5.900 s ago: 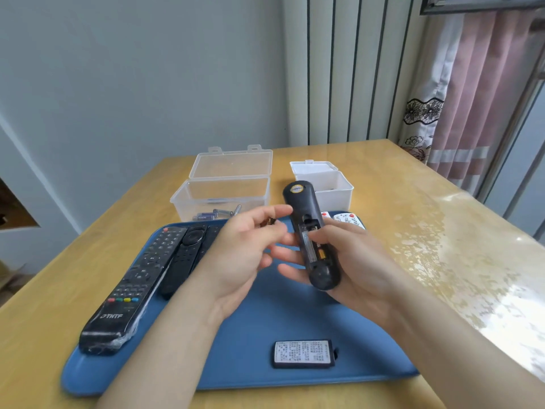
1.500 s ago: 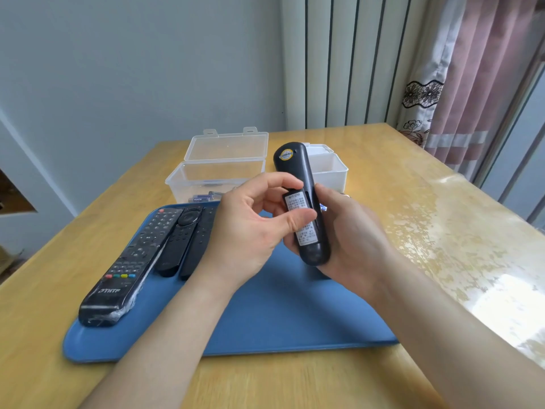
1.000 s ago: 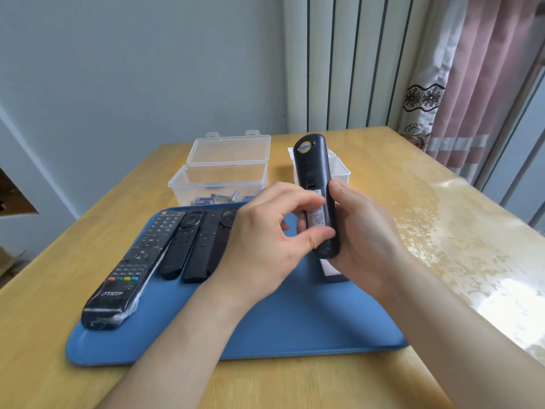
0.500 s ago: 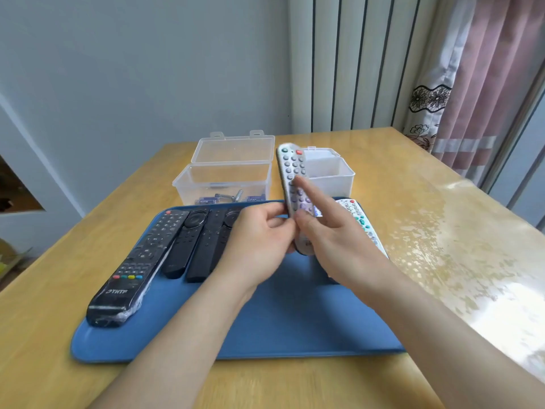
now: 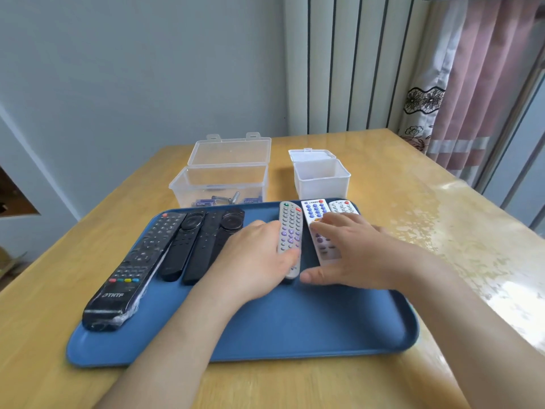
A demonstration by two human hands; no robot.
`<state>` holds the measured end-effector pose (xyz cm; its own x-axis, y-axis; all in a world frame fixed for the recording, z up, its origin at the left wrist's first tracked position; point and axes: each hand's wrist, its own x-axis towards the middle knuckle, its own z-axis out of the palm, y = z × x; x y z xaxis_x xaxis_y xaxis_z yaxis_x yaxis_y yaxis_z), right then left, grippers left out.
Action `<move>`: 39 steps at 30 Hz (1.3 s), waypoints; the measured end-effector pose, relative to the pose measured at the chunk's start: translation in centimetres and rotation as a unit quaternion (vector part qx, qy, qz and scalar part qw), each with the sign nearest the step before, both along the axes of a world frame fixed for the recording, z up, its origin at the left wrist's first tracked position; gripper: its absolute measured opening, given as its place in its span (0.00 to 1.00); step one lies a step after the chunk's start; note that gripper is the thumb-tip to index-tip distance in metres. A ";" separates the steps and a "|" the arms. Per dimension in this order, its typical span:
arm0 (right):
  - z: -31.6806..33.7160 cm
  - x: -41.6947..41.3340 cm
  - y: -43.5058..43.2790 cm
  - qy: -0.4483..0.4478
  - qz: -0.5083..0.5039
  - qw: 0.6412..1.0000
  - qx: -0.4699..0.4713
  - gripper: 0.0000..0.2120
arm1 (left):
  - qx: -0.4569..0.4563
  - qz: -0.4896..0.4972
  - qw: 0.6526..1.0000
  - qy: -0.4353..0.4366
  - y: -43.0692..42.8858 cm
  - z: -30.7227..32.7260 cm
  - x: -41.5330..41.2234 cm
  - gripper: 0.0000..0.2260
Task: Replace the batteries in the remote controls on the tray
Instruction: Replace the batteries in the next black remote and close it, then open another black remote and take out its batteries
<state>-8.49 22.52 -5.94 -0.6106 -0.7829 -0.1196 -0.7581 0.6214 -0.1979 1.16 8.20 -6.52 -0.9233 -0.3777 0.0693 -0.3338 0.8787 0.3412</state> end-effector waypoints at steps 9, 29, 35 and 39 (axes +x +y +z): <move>-0.7 0.6 -0.5 0.040 0.025 0.999 -0.023 0.40 | 0.023 0.028 0.999 -0.001 0.5 -1.2 -0.5 0.11; -1.7 3.1 -2.6 0.165 0.061 0.981 -0.085 0.14 | -0.092 0.152 0.984 -0.003 -4.0 0.5 1.3 0.11; -0.9 2.8 -2.6 -0.107 -0.016 0.926 -0.363 0.21 | 0.572 0.084 0.762 0.292 -4.1 1.3 1.0 0.19; 0.4 3.9 -2.8 -0.510 -0.085 0.700 -0.492 0.14 | 0.674 -0.022 0.676 0.297 -1.0 1.1 0.4 0.15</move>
<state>-4.61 19.68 -5.57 -0.6942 -0.7196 -0.0145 0.1582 -0.1328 -0.9784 1.57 7.24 -5.41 -0.8962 -0.4403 0.0541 0.2310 -0.3589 0.9043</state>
